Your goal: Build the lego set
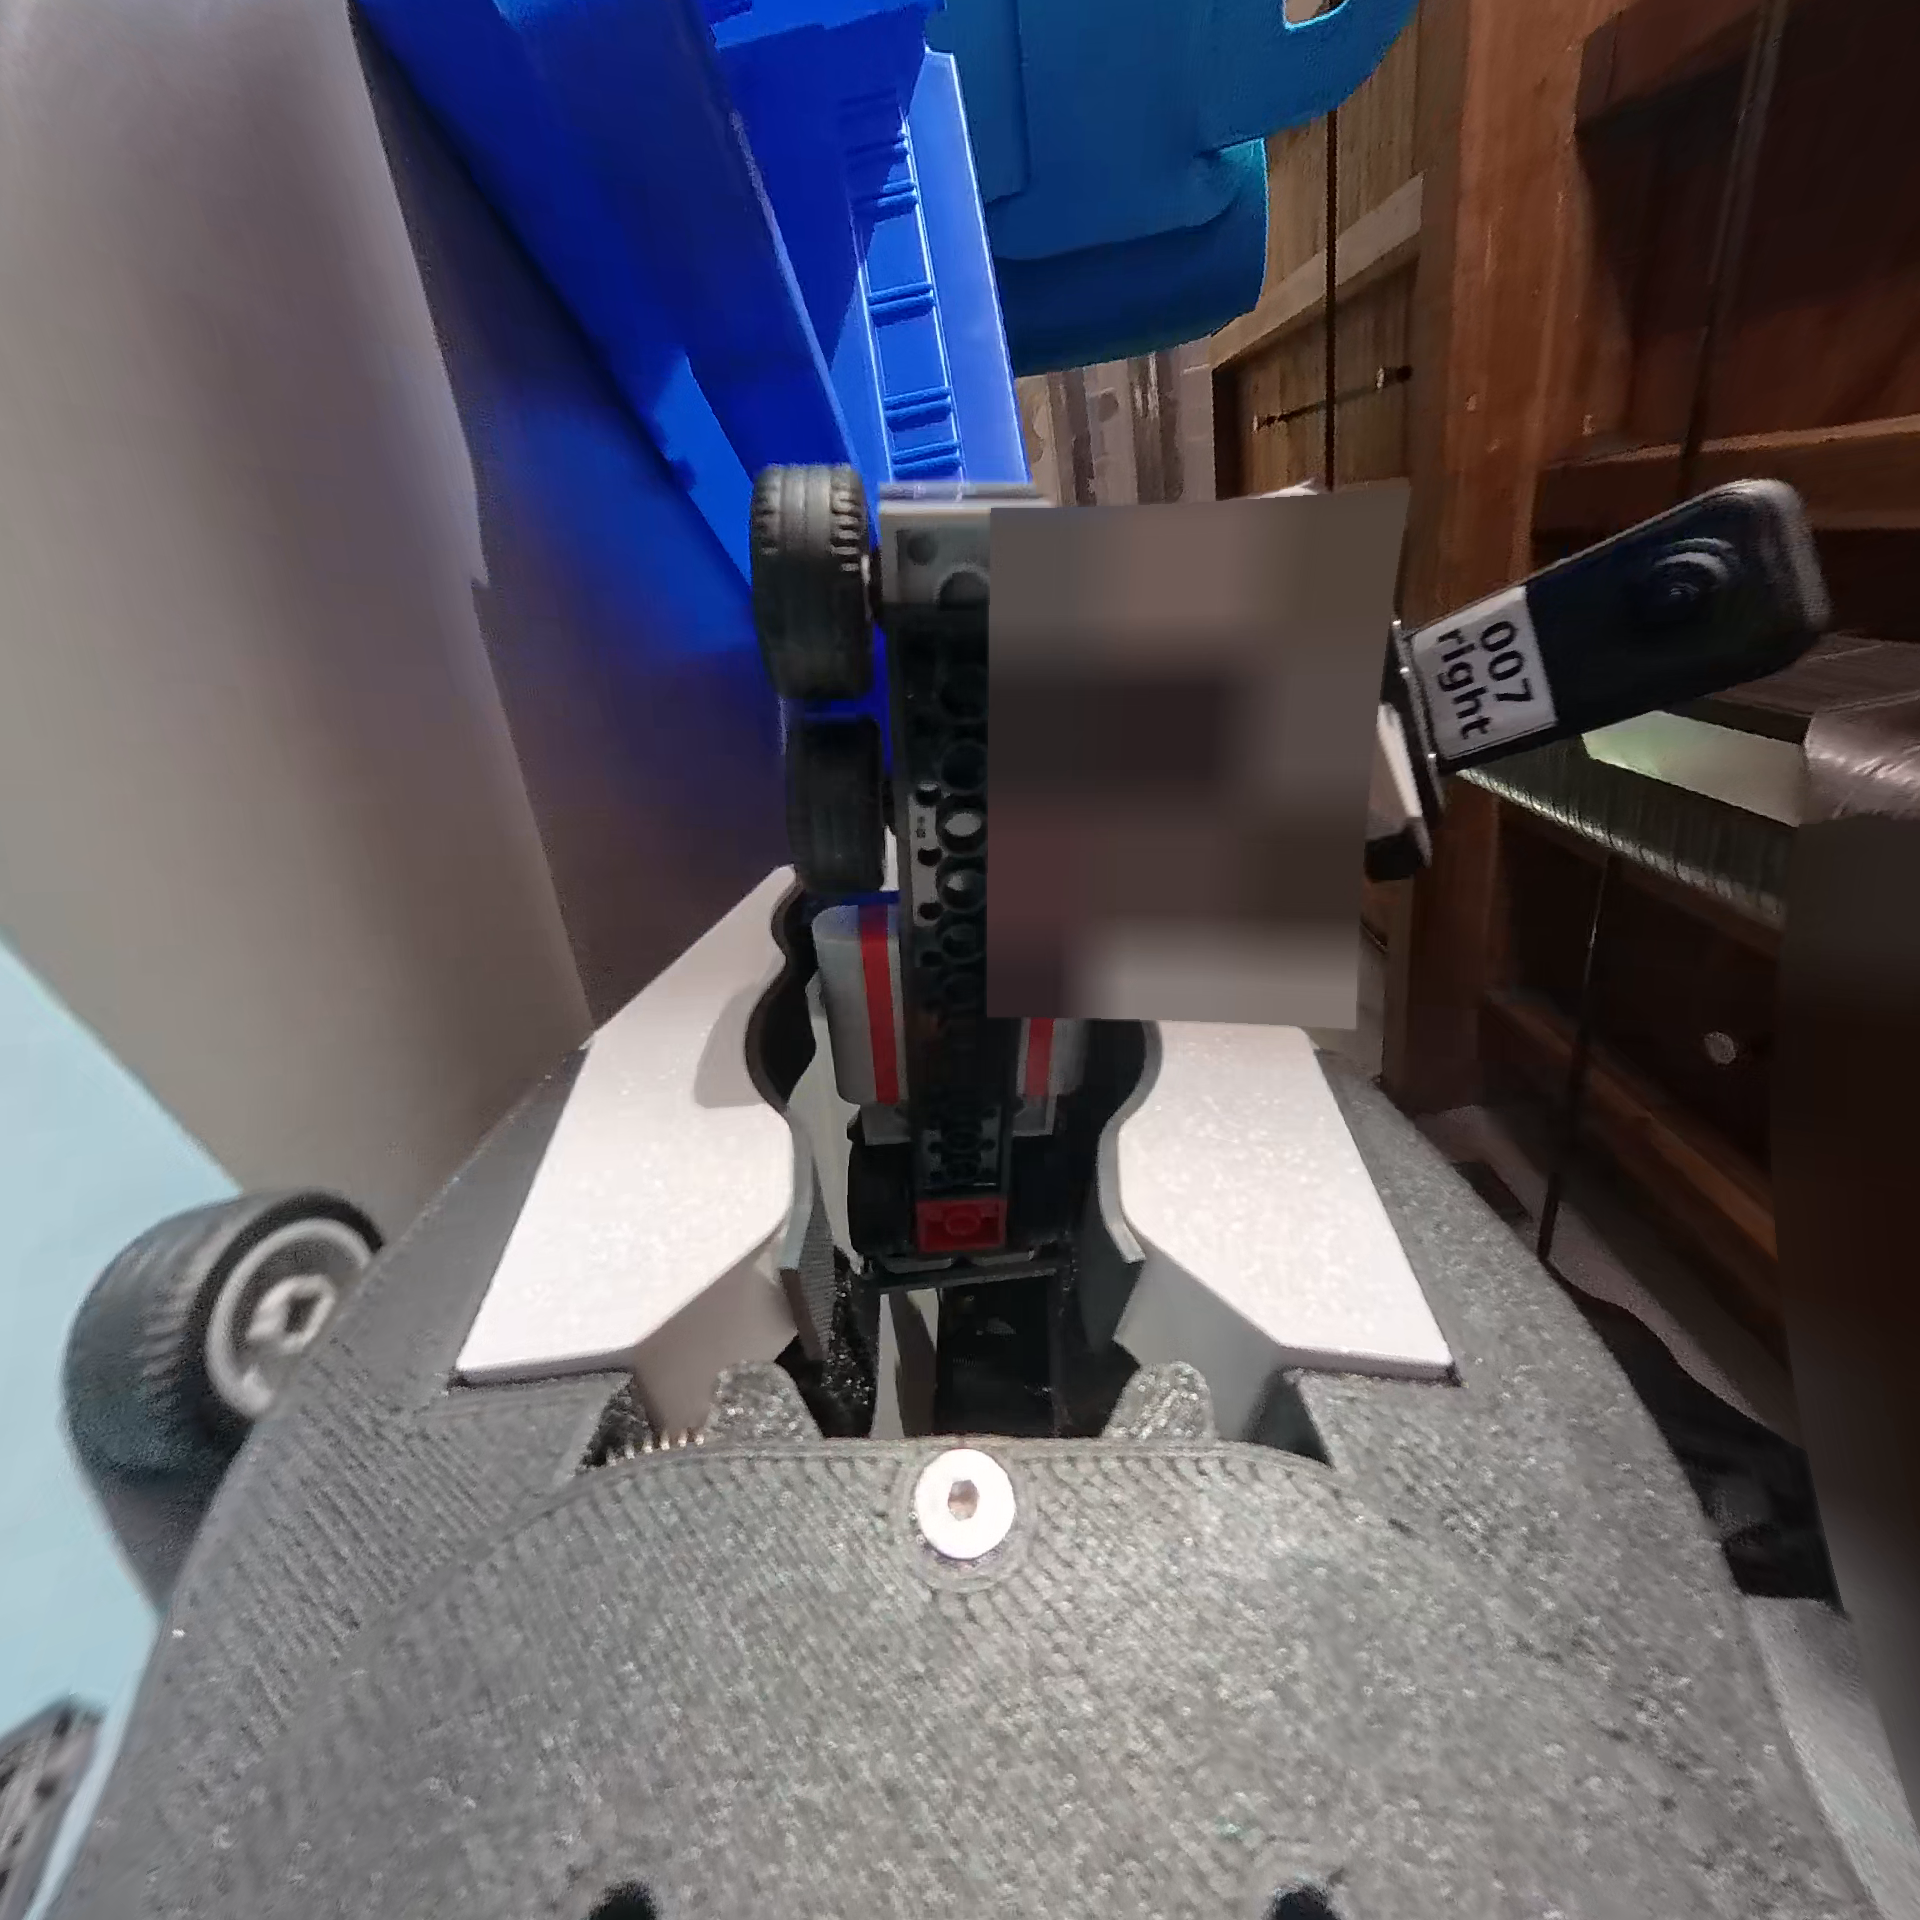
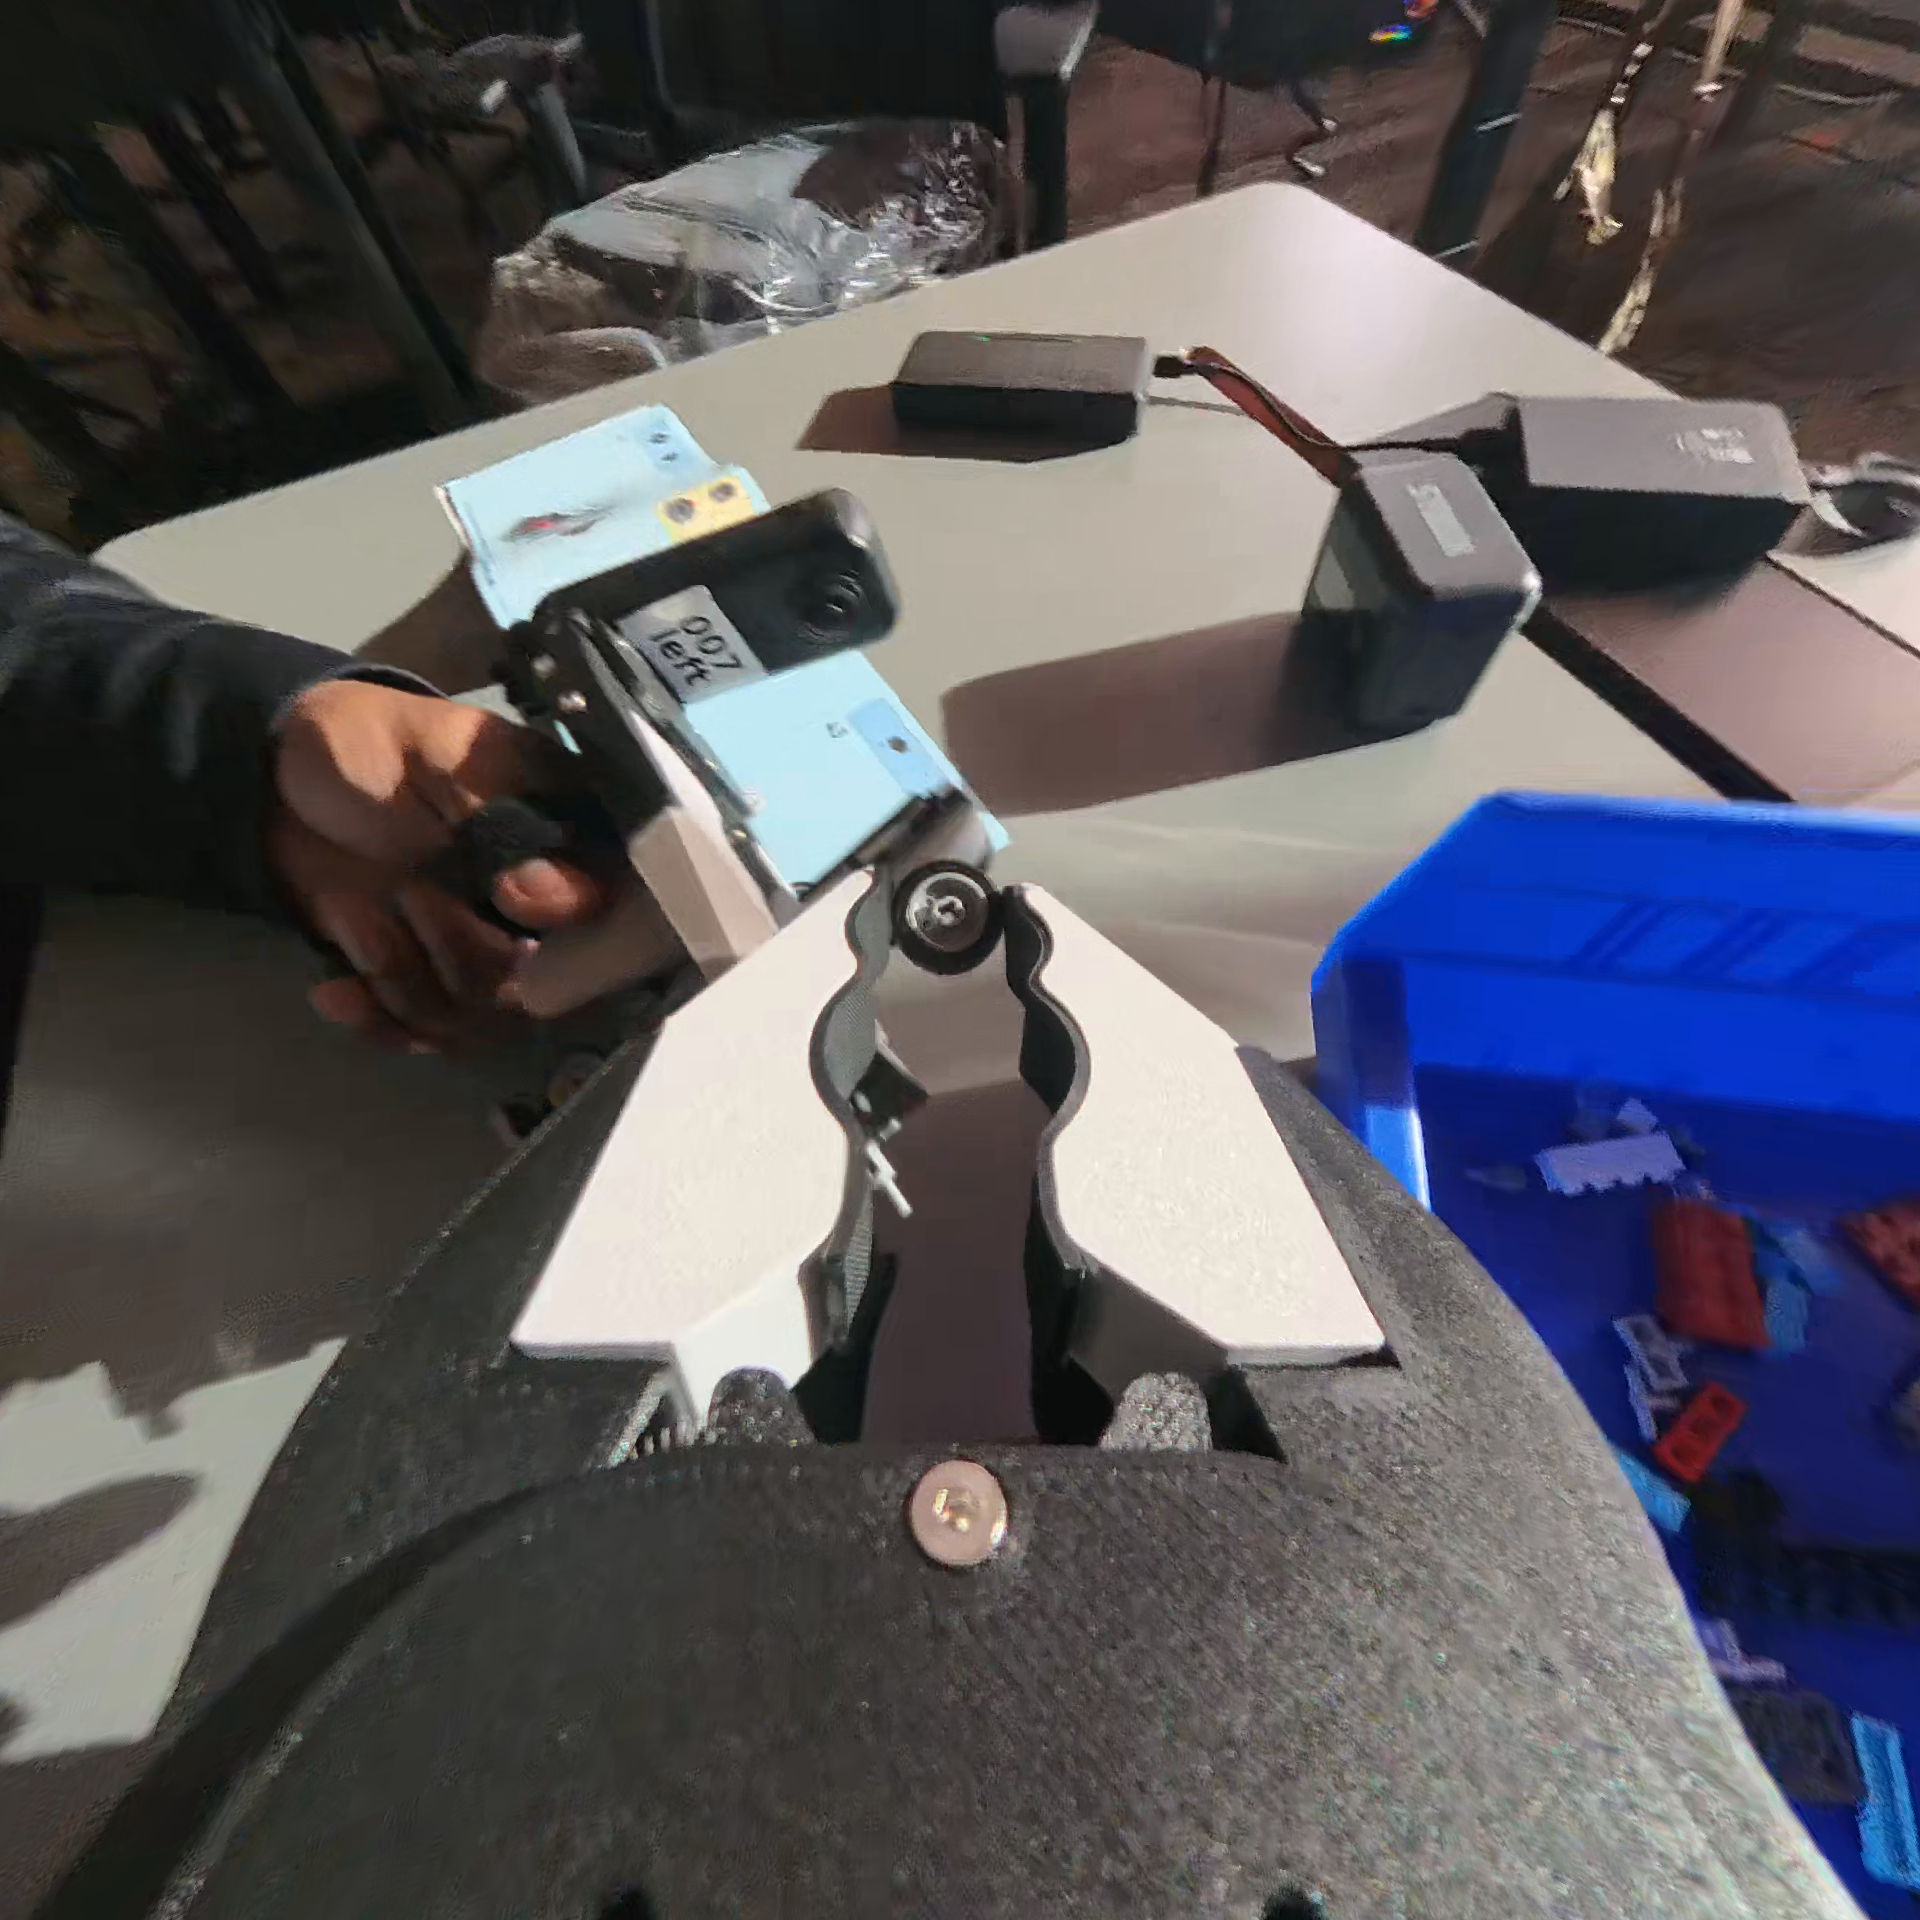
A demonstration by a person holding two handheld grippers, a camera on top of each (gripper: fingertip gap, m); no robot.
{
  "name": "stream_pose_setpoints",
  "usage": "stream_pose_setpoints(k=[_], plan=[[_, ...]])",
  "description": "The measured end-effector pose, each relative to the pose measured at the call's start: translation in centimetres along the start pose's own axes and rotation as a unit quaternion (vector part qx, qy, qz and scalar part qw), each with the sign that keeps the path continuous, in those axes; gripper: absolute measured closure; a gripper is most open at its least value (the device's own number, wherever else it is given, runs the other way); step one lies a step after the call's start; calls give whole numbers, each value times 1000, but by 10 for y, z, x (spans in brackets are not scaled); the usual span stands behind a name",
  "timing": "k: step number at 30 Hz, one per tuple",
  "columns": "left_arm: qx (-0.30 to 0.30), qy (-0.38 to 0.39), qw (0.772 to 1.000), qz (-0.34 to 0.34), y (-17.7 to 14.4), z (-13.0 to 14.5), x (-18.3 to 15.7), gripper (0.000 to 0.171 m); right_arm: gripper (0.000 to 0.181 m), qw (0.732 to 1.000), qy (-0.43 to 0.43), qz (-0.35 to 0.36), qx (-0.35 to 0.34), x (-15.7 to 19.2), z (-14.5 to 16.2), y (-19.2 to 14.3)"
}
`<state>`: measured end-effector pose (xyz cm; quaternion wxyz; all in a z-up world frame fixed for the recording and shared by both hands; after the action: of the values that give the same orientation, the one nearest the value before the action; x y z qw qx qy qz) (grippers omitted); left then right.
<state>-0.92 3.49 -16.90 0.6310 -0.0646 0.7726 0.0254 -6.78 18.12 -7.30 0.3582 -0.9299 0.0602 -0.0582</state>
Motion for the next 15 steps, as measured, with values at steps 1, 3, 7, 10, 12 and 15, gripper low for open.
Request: stream_pose_setpoints(k=[1,3,7,10,12,15], plan=[[0,3,1000,2,6,-2,0,119,158,1000,-16,-12,8,2,-6,1],[-10,0,1000,6,15,0,-1,119,158,998,-41,-28,33,5,-15,4],[-28,-2,999,-38,21,18,-1,120,158,994,-64,-42,73,16,-21,16],[-49,3,996,-73,19,29,-1,120,158,992,-73,-46,92,25,-15,21],[-58,7,995,-82,17,31,-1,120,158,991,-73,-53,96,29,-11,22],[-68,14,993,-96,13,31,-2,120,158,991,-69,-61,96,32,-9,28]])
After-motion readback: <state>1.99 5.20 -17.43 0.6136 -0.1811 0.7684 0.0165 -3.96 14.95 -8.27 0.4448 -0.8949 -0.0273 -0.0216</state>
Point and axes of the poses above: each gripper's, where its closed fingertips meet, y out along the fingers, z out of its underside, x = y × z across the jaws, the point moved 10 cm from there along -y, back along the fingers, and after that the axes turned 15 degrees about x, right-handed, at the moved point
